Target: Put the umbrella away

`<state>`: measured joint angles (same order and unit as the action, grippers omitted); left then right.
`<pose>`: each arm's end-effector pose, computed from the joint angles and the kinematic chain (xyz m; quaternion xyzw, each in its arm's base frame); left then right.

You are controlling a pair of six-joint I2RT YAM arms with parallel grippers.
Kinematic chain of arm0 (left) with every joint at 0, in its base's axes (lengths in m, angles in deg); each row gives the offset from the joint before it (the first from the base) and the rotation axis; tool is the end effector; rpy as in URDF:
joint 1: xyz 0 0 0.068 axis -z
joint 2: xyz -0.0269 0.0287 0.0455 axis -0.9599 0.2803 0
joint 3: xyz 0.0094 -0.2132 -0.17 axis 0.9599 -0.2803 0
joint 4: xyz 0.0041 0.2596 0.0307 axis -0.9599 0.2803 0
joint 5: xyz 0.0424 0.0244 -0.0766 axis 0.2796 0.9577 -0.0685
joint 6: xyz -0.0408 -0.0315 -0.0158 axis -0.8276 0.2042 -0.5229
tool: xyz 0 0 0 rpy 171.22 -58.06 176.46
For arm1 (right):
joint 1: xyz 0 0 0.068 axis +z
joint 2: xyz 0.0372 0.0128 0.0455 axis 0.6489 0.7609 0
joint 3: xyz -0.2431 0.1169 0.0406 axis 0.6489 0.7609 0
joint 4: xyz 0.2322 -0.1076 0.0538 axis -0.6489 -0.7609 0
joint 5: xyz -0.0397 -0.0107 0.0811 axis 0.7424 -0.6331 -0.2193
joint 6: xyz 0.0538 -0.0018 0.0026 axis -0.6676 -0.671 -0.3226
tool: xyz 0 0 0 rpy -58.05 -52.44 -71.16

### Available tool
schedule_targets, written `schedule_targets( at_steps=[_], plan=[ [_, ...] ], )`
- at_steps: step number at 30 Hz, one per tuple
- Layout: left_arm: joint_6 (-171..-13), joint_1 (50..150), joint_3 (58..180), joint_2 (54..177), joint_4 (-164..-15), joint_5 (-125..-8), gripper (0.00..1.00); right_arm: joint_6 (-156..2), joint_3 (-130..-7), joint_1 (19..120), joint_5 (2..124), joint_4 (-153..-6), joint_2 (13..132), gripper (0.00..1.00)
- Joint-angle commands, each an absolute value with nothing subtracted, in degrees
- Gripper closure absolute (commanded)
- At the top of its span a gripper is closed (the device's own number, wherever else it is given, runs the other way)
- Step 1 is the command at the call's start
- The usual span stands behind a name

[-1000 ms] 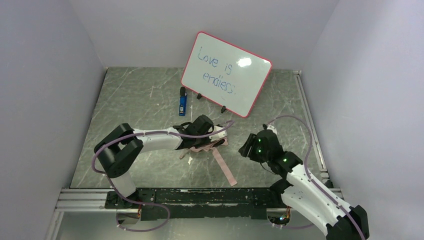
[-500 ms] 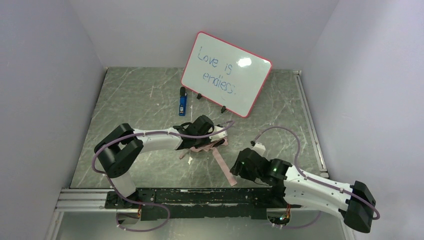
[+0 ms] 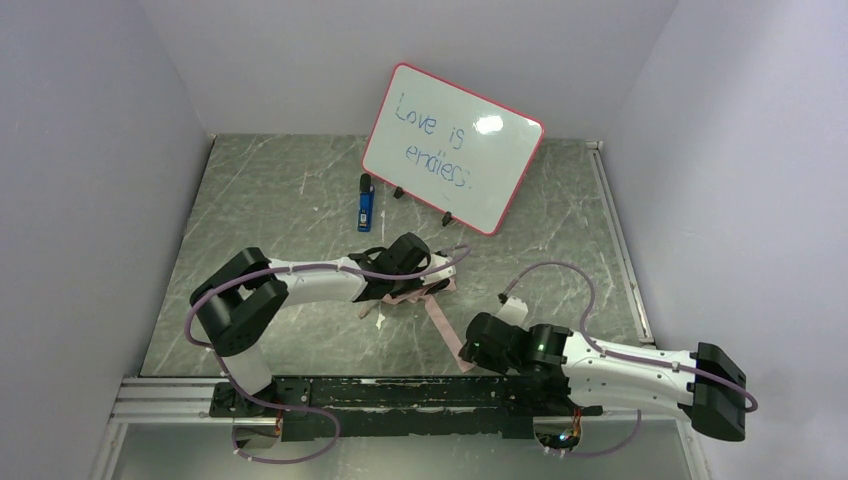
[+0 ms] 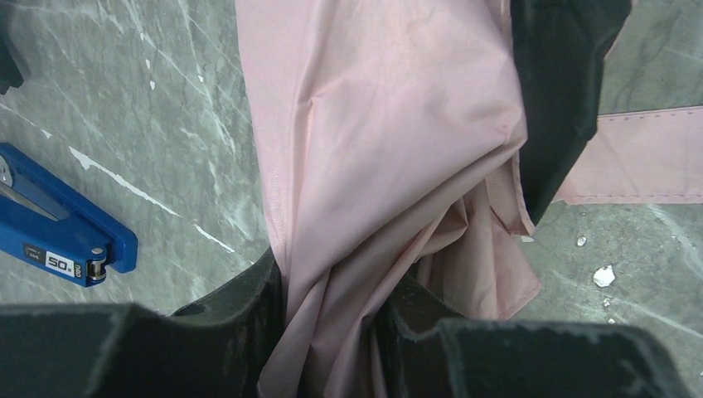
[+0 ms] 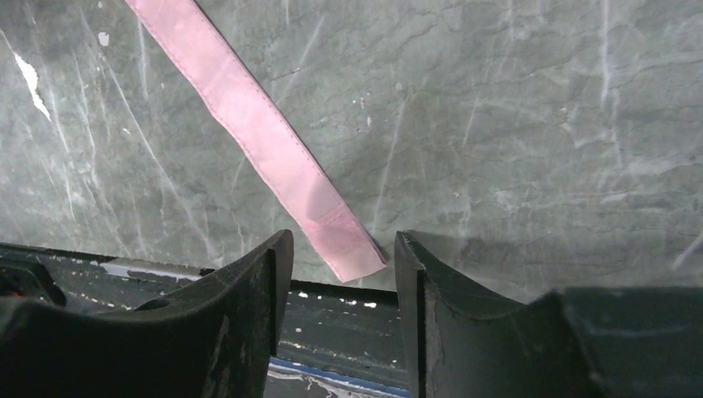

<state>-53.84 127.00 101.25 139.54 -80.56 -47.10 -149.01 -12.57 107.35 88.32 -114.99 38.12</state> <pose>0.2128 -0.2735 0.1575 0.5755 0.7439 0.0136 0.3394 0.0626 0.1191 0.1524 0.1345 0.9525 0.1746 0.2101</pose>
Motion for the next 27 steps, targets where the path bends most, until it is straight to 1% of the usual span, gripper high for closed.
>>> schedule_targets(
  at_steps=[1, 4, 14, 18, 20, 24, 27],
  plan=[
    [-52.6, 126.3, 99.1, 143.6, -75.9, -42.4, 0.95, -151.3, -11.5, 108.8, 87.3, -115.2, 39.8, 0.49],
    [-52.6, 126.3, 99.1, 143.6, -76.0, -42.3, 0.95, -151.1, -11.5, 109.3, 86.9, -114.5, 40.1, 0.5],
    [-52.6, 126.4, 99.2, 143.6, -75.6, -42.8, 0.95, -150.7, -8.8, 109.4, 86.3, -111.6, 40.4, 0.64],
    [-52.6, 126.4, 99.2, 143.5, -75.7, -42.5, 0.95, -147.5, -11.2, 109.5, 89.5, -112.8, 42.4, 0.65],
    [-52.6, 126.4, 99.0, 143.4, -75.8, -42.5, 0.95, -143.7, -13.5, 109.5, 92.6, -112.9, 43.2, 0.64],
    [-52.6, 126.4, 99.1, 143.3, -75.7, -42.6, 0.95, -132.0, -17.0, 109.5, 98.7, -107.9, 43.5, 0.51],
    [-52.6, 126.4, 99.1, 143.2, -75.7, -42.8, 0.95, -121.0, -16.4, 109.4, 101.4, -100.7, 42.5, 0.44]
  ],
)
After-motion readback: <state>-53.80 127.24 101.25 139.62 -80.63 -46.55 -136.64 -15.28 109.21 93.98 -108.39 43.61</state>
